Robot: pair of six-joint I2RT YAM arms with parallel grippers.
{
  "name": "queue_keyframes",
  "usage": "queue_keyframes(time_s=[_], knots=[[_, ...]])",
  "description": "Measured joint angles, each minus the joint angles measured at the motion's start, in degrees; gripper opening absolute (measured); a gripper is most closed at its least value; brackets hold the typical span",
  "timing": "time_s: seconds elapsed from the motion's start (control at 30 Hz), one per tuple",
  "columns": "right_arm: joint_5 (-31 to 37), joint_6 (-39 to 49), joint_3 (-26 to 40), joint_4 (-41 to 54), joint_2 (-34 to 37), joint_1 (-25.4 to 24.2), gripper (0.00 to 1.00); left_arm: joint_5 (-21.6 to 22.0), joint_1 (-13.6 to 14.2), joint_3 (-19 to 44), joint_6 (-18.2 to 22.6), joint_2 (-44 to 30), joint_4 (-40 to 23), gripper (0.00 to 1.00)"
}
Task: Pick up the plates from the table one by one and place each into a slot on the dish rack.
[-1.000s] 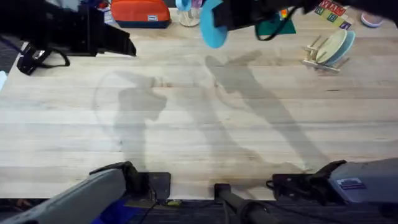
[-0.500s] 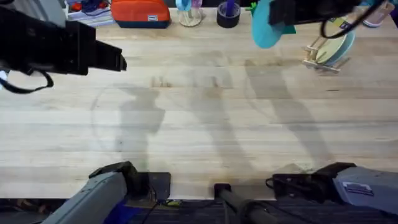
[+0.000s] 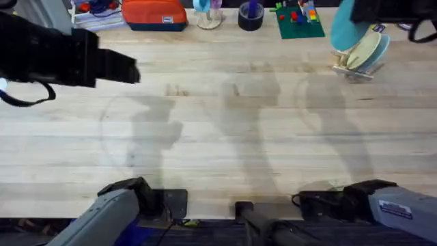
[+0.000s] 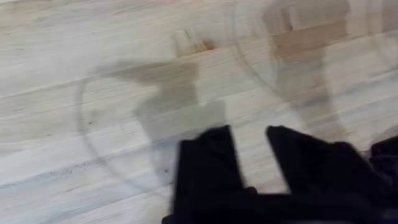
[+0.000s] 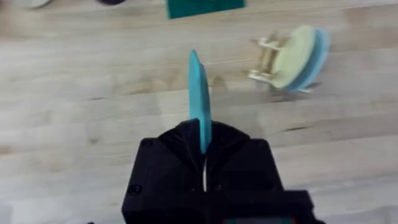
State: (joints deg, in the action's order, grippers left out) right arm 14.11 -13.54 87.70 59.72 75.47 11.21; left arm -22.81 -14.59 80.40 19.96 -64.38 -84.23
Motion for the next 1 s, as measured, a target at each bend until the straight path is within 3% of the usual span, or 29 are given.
queue_keyframes(time_s=[0.13,0.17,1.0], knots=[[3.33,-0.15,0.00,0.37,-1.29,-1.18,0.029,0.04,0.00,0.00,0.00,0.00,0.00,0.888],[3.95,-0.16,0.00,0.37,-1.59,-1.35,0.029,0.06,-0.01,0.00,-0.11,0.00,-0.02,0.969],[10.75,-0.39,0.00,4.30,-2.88,-1.70,0.029,0.13,0.00,0.00,-0.12,0.00,-0.22,0.993]])
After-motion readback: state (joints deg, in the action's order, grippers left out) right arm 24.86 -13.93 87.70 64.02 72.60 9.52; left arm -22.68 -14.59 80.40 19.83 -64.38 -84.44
